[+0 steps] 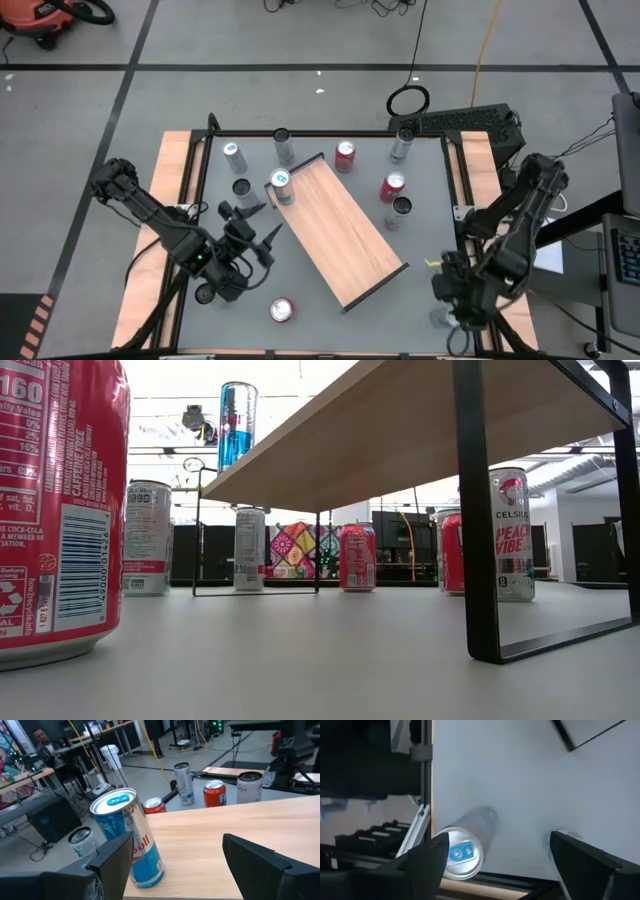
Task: Place canned beverage on shelf
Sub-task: Put the bottom silver soda can on the shelf aligned with the other silver soda can
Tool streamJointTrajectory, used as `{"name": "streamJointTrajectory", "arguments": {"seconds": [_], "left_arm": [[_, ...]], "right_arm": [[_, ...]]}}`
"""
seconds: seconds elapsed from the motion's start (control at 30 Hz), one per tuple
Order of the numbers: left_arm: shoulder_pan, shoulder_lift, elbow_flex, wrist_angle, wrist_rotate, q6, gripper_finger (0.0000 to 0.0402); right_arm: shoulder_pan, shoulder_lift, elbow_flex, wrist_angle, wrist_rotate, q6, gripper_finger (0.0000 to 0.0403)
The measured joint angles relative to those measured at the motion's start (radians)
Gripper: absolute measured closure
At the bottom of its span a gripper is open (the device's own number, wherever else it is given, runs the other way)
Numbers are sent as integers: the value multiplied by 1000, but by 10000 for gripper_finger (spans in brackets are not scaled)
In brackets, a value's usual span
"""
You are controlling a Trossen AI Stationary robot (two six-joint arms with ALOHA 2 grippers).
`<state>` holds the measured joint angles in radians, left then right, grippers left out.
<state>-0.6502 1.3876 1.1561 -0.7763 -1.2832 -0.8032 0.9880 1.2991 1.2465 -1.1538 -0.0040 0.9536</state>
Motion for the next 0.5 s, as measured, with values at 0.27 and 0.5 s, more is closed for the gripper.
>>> {"name": "streamJointTrajectory", "arguments": {"seconds": [0.27,0.5], "left_arm": [[14,0,0,9,7,-10,102],[14,0,0,9,37,-30,102]], "right_arm": [[76,35,0,6,16,84,85],[117,36,0,54,29,45,85]]}}
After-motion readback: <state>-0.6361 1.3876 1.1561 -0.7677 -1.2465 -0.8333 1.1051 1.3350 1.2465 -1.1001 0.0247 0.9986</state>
